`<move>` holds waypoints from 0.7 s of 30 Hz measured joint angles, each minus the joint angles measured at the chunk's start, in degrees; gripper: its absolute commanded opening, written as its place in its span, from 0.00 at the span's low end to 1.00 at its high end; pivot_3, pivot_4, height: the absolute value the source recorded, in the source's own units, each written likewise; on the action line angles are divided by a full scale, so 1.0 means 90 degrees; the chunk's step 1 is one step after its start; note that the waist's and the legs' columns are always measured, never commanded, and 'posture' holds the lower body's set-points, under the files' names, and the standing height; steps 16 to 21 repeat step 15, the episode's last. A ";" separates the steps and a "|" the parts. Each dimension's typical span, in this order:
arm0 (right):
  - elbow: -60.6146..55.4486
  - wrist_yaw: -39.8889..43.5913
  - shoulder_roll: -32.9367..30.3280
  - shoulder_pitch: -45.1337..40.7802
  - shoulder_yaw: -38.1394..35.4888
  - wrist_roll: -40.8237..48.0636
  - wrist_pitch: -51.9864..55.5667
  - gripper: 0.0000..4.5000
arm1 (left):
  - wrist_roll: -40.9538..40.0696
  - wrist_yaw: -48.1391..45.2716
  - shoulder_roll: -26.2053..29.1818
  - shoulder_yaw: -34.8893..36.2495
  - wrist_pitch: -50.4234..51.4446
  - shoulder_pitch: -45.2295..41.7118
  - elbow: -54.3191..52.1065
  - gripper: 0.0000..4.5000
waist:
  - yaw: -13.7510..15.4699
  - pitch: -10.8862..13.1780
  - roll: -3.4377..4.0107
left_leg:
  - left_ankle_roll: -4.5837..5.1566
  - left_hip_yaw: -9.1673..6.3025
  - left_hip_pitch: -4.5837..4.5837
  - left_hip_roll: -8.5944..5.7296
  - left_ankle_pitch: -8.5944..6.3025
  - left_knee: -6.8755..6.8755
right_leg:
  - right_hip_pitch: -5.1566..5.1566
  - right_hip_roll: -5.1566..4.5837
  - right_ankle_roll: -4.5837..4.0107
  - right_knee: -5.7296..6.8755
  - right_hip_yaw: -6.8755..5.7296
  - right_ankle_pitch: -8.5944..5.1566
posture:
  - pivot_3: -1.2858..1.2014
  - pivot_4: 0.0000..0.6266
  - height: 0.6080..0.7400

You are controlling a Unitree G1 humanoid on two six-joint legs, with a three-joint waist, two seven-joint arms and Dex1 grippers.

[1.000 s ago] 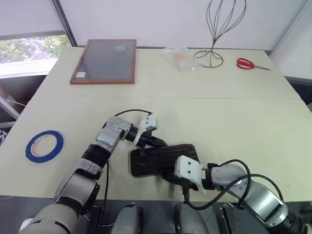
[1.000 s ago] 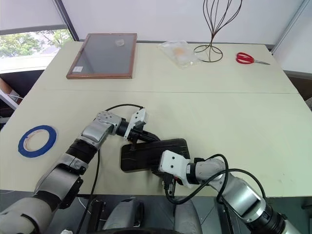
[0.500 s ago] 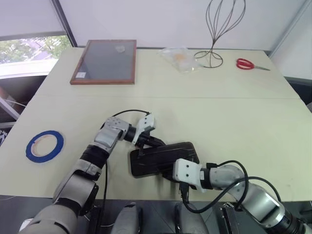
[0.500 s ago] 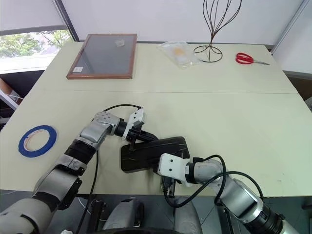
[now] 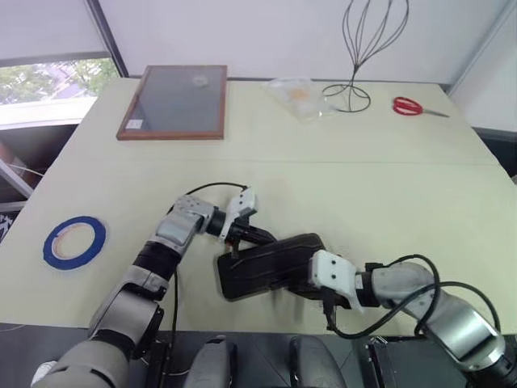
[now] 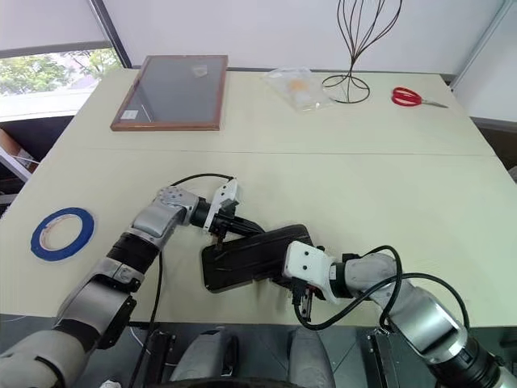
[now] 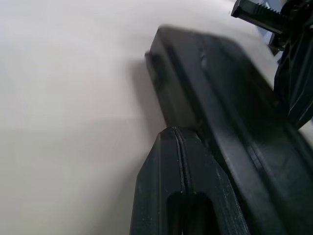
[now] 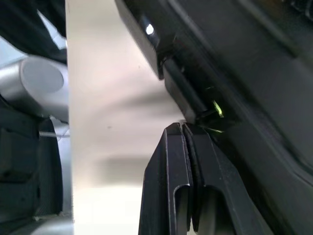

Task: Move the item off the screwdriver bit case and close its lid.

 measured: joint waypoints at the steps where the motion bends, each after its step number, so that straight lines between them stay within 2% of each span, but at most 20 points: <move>1: -0.0079 0.0075 -0.0096 -0.0007 -0.0237 0.0180 0.0097 0.01 | -0.0074 0.0024 0.0153 0.0101 0.0079 0.0004 -0.0170 0.00 | -0.0007 0.0000 0.0000 | 0.0000 0.0000 0.0001 0.0002 0.0000 0.0000 | 0.0000 0.0001 0.0000 0.0000 0.0001 0.0000 | 0.52 0.24 1.00; 5: -0.0125 0.0294 -0.0319 -0.0332 -0.1124 0.0839 0.0399 0.01 | -0.0331 0.0266 0.0681 0.0684 0.0422 0.0105 -0.0816 0.00 | 0.0001 0.0000 0.0001 | 0.0000 -0.0001 0.0004 0.0004 0.0000 0.0000 | 0.0002 0.0001 0.0000 0.0000 0.0001 0.0000 | 0.52 0.24 1.00; 9: 0.0089 0.0482 -0.0525 -0.1268 -0.1886 0.1523 0.0680 0.01 | -0.0759 0.0647 0.1107 0.1245 0.1056 0.0457 -0.1846 0.00 | 0.0008 0.0001 0.0001 | 0.0000 -0.0002 0.0002 0.0008 0.0000 -0.0003 | 0.0001 -0.0001 0.0000 -0.0001 0.0001 0.0000 | 0.52 0.24 1.00; 15: 0.0677 0.0786 -0.0764 -0.1826 -0.2029 0.1752 0.0602 0.01 | -0.1492 0.1474 0.1331 0.1802 0.2088 0.1268 -0.3580 0.00 | 0.0028 0.0001 0.0001 | 0.0000 -0.0003 -0.0005 0.0009 0.0000 -0.0006 | -0.0001 -0.0015 0.0000 -0.0003 0.0001 0.0000 | 0.52 0.24 1.00; 21: 0.0677 0.0786 -0.0764 -0.1826 -0.2029 0.1752 0.0602 0.01 | -0.1492 0.1474 0.1331 0.1802 0.2088 0.1268 -0.3580 0.00 | 0.0028 0.0001 0.0001 | 0.0000 -0.0003 -0.0005 0.0009 0.0000 -0.0006 | -0.0001 -0.0015 0.0000 -0.0003 0.0001 0.0000 | 0.52 0.24 1.00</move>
